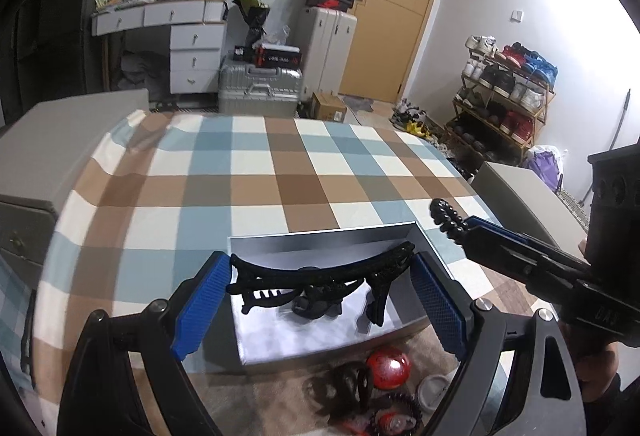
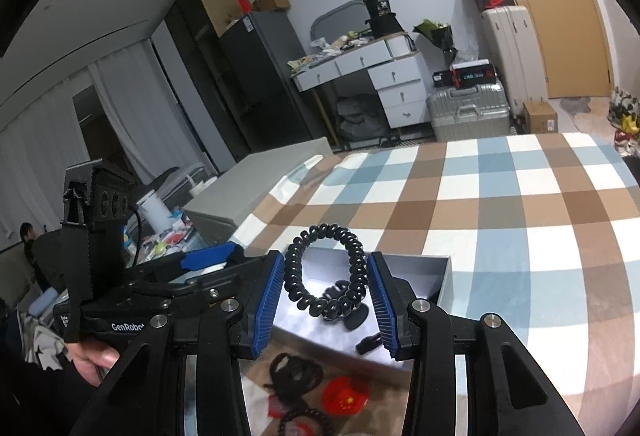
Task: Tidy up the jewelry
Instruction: 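Carry the claw clip and hair tie into the grey box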
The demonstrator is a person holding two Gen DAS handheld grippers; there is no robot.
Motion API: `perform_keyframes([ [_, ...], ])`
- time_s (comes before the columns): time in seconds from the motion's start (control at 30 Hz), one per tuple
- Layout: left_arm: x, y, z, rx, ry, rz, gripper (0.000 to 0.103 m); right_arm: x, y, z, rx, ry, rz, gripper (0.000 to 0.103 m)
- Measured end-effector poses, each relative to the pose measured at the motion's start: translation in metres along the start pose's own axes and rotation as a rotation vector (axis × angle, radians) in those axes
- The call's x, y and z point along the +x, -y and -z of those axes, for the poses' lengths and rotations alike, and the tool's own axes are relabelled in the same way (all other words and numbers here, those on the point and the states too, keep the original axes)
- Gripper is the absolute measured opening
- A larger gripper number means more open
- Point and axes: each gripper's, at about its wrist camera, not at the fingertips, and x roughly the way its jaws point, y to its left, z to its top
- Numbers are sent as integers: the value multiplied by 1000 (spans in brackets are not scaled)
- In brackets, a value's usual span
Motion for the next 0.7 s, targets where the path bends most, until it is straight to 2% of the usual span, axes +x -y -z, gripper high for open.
perform_keyframes([
  [0.7,38,-1,-1,30,-105,46,88,41,30,7,37,-99,12,43],
])
